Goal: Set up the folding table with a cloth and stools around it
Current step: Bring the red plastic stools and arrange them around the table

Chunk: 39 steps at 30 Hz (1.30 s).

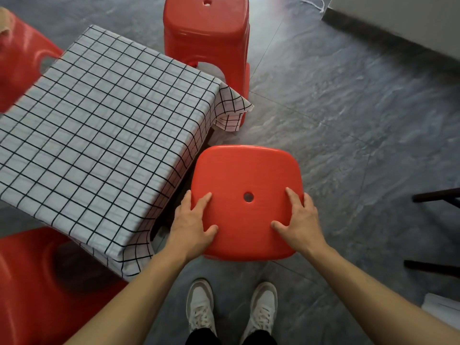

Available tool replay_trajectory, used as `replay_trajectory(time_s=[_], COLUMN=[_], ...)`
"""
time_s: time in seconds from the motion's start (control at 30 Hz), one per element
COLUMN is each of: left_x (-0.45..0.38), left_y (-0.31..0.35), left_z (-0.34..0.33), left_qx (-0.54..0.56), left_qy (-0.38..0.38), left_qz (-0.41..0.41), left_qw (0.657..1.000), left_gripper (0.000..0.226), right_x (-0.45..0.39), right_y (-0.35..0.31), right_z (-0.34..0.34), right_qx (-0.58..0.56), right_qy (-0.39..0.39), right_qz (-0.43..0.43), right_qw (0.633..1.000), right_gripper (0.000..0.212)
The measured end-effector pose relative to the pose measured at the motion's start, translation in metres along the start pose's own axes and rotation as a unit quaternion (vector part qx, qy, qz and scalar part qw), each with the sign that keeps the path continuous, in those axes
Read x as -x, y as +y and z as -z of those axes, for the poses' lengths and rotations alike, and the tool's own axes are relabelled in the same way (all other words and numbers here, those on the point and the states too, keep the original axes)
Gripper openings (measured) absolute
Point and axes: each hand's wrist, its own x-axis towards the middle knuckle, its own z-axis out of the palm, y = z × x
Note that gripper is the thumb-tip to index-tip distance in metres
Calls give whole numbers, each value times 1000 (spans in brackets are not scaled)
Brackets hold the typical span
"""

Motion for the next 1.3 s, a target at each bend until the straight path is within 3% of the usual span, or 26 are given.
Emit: replay_trajectory(time_s=[0.2, 0.37, 0.8, 1.07, 1.3], left_x=[26, 69, 185, 228, 229], left_y=[-7, 8, 98, 232, 359], left_z=[15, 58, 216, 200, 160], left_qx=[-5, 26, 50, 93, 126], left_qy=[-1, -5, 134, 217, 229], left_qz=[9, 34, 74, 81, 77], left_qw=[1000, 999, 987, 968, 962], left_gripper=[72, 67, 46, 55, 30], right_x=[24, 68, 128, 124, 112], right_y=[-9, -44, -153, -80, -9], right_z=[19, 71, 233, 357, 465], right_qx=[2, 18, -47, -99, -77], right_qy=[-41, -55, -25, -44, -58], right_qz=[-11, 17, 169, 254, 300], right_qw=[999, 998, 984, 961, 949], right_gripper=[89, 81, 67, 62, 56])
